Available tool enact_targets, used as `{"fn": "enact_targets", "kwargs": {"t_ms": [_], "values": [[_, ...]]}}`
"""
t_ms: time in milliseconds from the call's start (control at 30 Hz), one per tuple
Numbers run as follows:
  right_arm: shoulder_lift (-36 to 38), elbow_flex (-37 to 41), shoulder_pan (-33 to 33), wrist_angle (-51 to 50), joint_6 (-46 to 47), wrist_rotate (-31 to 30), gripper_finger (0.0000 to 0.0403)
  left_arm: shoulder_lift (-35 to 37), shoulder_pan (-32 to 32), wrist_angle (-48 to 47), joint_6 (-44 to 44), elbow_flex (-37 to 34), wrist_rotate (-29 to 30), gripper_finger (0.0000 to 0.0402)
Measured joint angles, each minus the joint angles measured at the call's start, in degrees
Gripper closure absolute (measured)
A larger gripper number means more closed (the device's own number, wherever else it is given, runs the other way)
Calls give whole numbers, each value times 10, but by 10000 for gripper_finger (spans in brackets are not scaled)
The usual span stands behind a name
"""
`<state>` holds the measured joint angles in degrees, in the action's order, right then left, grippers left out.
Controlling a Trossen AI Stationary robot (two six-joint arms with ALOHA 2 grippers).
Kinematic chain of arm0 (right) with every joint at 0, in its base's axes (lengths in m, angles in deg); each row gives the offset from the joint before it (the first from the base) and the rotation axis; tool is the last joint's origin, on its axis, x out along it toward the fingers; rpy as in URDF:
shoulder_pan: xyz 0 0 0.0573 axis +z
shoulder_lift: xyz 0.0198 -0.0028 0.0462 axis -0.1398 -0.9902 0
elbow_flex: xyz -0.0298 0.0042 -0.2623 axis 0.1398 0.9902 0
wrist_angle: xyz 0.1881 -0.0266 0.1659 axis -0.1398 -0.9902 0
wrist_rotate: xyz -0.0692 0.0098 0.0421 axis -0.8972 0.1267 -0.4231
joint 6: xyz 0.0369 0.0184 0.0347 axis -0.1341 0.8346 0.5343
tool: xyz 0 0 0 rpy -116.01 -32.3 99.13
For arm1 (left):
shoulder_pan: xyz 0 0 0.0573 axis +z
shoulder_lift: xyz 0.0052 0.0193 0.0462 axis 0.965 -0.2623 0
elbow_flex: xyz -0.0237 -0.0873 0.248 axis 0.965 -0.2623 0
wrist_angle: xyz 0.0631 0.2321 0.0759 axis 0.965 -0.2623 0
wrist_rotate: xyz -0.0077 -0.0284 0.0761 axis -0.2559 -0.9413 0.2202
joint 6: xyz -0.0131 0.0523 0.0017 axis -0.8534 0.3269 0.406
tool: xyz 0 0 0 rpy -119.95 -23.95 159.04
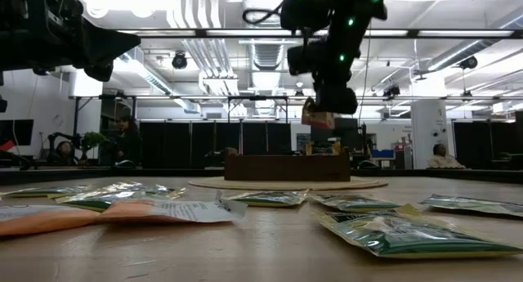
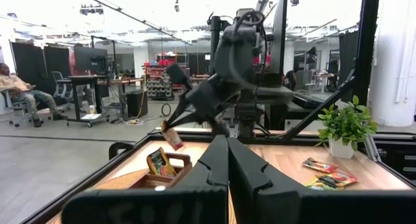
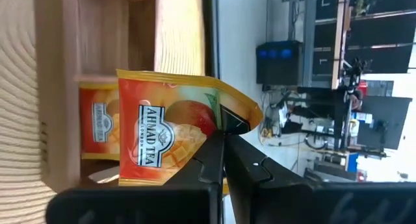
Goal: Pick & Place Tea
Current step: Put the top orange tea bag into the right section of wooden organizer
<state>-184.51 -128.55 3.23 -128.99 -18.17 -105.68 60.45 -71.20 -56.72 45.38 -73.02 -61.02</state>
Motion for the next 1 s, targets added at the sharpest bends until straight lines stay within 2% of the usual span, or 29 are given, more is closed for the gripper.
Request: {"fn": "enact_targets", "kwargs": {"t_ms": [267, 533, 1000], "values": [[-20, 36, -31, 18, 4, -3, 394, 0, 0, 0, 0, 0, 0, 402], [-19, 54, -31, 78, -28, -5, 394, 0, 0, 0, 0, 0, 0, 402], [-23, 63, -42, 87, -24, -4, 394, 0, 0, 0, 0, 0, 0, 402]]}}
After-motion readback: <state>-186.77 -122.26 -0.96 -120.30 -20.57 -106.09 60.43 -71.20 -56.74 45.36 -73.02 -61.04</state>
